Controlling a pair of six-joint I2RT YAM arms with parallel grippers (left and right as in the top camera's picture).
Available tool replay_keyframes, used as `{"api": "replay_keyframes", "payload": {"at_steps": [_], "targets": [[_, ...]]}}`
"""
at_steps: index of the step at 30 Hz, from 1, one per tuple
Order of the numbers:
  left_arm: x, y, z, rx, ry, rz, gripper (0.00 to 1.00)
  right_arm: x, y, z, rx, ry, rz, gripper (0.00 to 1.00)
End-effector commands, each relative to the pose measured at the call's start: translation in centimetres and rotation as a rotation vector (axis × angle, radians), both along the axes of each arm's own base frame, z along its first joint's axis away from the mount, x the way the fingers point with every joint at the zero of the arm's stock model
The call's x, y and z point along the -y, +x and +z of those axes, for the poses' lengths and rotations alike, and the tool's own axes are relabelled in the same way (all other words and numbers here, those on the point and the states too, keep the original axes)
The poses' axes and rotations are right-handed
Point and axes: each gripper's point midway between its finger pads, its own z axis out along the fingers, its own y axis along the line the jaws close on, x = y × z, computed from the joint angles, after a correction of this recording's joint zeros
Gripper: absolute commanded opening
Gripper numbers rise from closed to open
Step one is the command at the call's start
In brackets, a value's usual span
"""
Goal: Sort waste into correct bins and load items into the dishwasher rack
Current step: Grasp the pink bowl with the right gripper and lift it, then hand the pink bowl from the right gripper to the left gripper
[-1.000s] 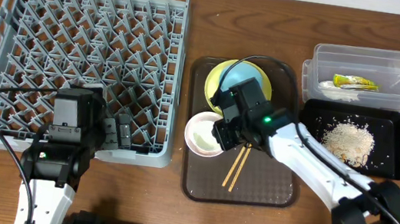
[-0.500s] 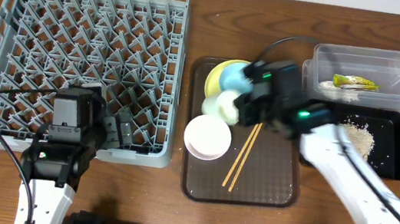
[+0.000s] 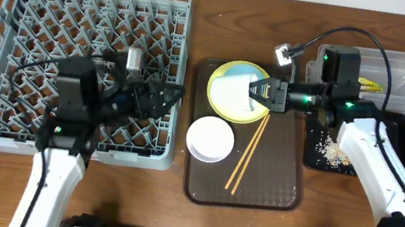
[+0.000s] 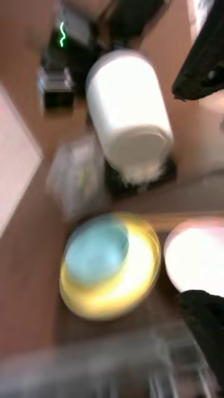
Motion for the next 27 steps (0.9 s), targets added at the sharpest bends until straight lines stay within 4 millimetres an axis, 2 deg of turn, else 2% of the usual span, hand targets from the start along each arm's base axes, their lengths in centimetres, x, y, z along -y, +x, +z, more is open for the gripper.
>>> {"api": "replay_keyframes", "payload": {"at_steps": [1, 10, 15, 18, 23, 27], "targets": [[3.2, -2.7, 2.3, -0.131, -0.222, -0.247, 0.98, -1.6, -2.3, 1.8, -0.022, 0.107, 0.141, 0.01], [7.6, -3.4, 3.5, -0.121, -0.277, -0.409, 0.97, -2.9, -2.9, 3.5, 0.034, 0.164, 0.212, 0.01], [8.9, -4.1, 4.9, -0.107, -0.304, -0.452, 0.93, -3.2, -3.1, 3.8, 0.041, 0.171, 0.224, 0.01], [9.4, -4.3, 5.5, -0.088, -0.311, -0.461, 0.91, -3.2, -3.1, 3.8, 0.038, 0.171, 0.224, 0.01], [9.5, -4.2, 5.6, -0.129, -0.326, -0.446, 0.78, -3.2, -3.1, 3.8, 0.041, 0.172, 0.224, 0.01], [9.5, -3.9, 5.6, -0.131, -0.327, -0.431, 0.77, -3.2, -3.1, 3.8, 0.041, 0.172, 0.224, 0.01]]}}
